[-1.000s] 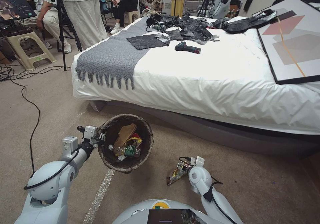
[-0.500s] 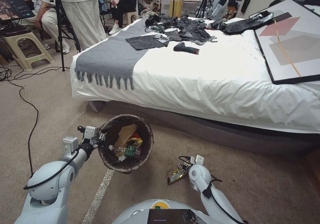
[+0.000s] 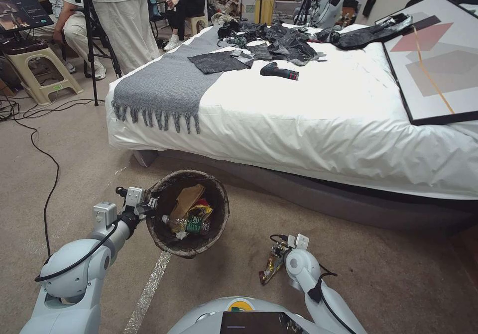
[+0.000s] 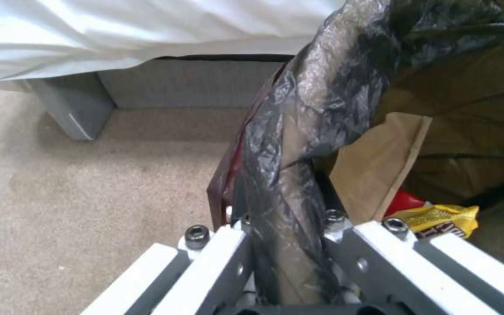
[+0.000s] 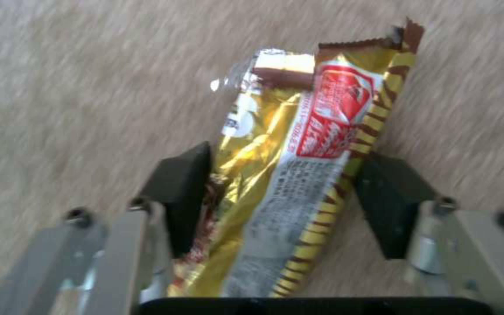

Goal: Pick up the trash bin, then pick up the garbage from the floor and place it into the trash bin.

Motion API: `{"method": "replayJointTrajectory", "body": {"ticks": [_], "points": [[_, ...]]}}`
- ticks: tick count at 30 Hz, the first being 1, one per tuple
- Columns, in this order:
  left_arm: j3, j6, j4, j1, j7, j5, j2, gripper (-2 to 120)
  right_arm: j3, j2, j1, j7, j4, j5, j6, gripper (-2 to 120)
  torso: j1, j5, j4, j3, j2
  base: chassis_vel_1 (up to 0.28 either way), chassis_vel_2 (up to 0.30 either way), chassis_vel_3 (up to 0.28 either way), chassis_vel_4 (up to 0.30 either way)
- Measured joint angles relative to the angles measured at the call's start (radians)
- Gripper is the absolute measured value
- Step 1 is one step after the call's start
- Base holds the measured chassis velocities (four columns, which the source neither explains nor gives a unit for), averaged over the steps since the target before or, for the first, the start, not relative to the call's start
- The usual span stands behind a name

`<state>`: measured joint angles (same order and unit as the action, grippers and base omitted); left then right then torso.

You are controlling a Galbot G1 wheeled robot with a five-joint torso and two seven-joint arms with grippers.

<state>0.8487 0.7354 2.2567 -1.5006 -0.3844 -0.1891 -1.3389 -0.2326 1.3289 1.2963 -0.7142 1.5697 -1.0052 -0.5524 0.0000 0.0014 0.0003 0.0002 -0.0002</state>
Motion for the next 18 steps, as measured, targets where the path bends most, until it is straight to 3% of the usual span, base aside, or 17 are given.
{"method": "replayJointTrajectory", "body": {"ticks": [2,4,9,14,18], "points": [[0.0,0.0,-0.001,0.0,0.0,0.0,0.0,0,0.0,0.0,0.003,-0.001,0.006,-0.001,-0.002,47,0.0,-0.0001,0.0,0.0,0.0,0.0,0.0,0.0,0.0],[0.0,0.0,-0.001,0.001,-0.001,0.002,-0.002,0,0.001,-0.001,0.02,-0.011,0.042,-0.002,-0.003,34,0.0,-0.0011,0.0,0.0,0.0,0.0,0.0,0.0,0.0],[0.0,0.0,-0.001,0.001,-0.003,0.003,-0.003,0,0.001,-0.011,0.04,-0.028,0.094,-0.011,-0.005,23,0.0,-0.0013,-0.0003,0.0,0.0,0.0,0.0,0.0,0.0],[0.002,0.0,-0.005,0.002,-0.006,0.008,-0.005,0,-0.009,-0.04,0.074,-0.058,0.203,-0.038,-0.012,0,0.0,-0.0013,-0.0003,0.0,0.0,0.0,0.0,0.0,0.0],[-0.002,0.0,-0.005,0.001,-0.009,0.014,-0.01,0,-0.017,-0.057,0.087,-0.07,0.255,-0.053,-0.015,0,0.0,-0.0014,-0.0003,0.0,0.0,0.0,0.0,0.0,0.0]]}}
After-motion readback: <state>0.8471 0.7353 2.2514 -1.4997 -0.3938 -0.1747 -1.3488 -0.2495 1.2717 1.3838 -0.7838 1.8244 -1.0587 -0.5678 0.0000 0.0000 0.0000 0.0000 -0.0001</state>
